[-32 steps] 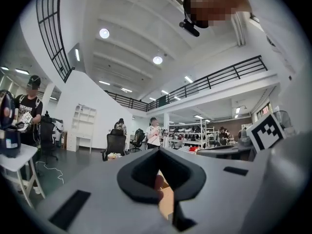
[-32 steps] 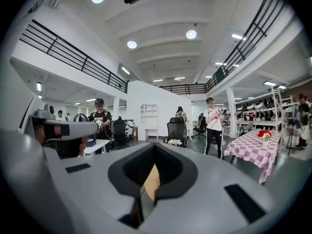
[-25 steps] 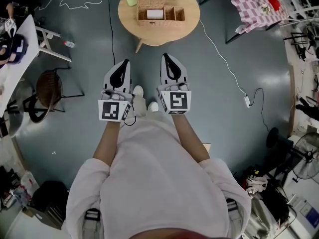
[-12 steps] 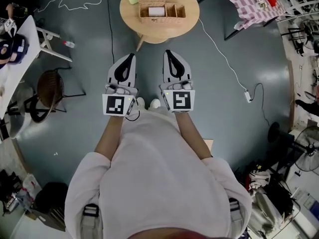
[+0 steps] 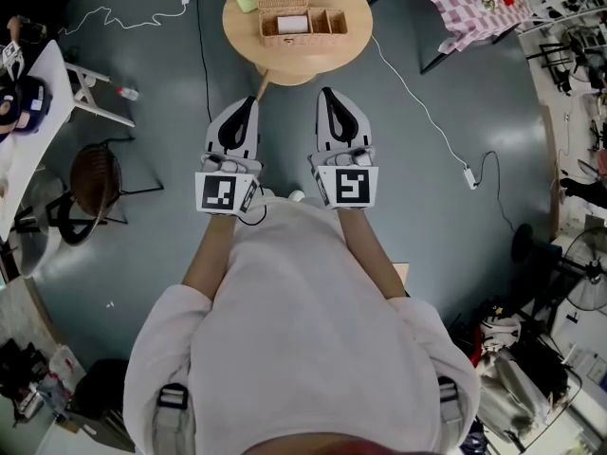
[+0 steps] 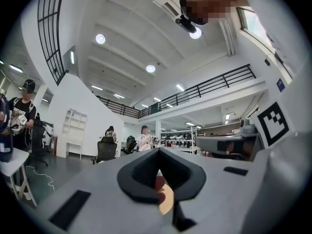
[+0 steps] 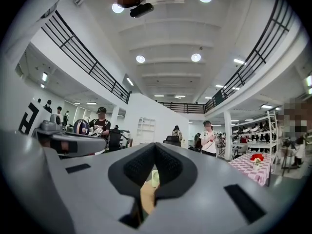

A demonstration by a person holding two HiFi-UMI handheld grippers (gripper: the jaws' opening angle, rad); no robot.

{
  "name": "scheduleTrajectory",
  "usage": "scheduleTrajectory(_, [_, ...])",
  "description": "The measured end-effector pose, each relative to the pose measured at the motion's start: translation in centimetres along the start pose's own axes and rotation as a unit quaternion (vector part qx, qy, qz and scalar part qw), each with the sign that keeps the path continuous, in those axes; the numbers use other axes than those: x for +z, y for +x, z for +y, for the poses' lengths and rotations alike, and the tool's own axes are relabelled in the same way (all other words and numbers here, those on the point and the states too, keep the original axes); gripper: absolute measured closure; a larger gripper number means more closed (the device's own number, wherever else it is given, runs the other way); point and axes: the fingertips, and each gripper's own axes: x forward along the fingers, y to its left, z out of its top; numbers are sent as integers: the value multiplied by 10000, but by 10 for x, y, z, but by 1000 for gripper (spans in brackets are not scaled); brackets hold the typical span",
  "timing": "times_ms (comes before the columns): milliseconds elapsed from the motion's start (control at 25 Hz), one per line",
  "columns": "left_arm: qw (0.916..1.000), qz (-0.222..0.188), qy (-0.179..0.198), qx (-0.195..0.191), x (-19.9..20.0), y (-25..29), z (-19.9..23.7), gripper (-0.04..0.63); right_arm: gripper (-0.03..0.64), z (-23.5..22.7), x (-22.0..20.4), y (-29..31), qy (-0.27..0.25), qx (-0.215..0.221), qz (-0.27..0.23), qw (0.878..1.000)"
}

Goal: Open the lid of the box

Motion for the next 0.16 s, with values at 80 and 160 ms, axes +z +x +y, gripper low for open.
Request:
scheduleTrajectory(80, [10000,-9,-5,-9,2,-1,0,599,620,3,4,0,-28,15,-23,10000])
scheduleTrajectory(160, [10000,-8,-10,-7,3,-3,-1,600,620,7,8,-1,-43,40,-41,10000])
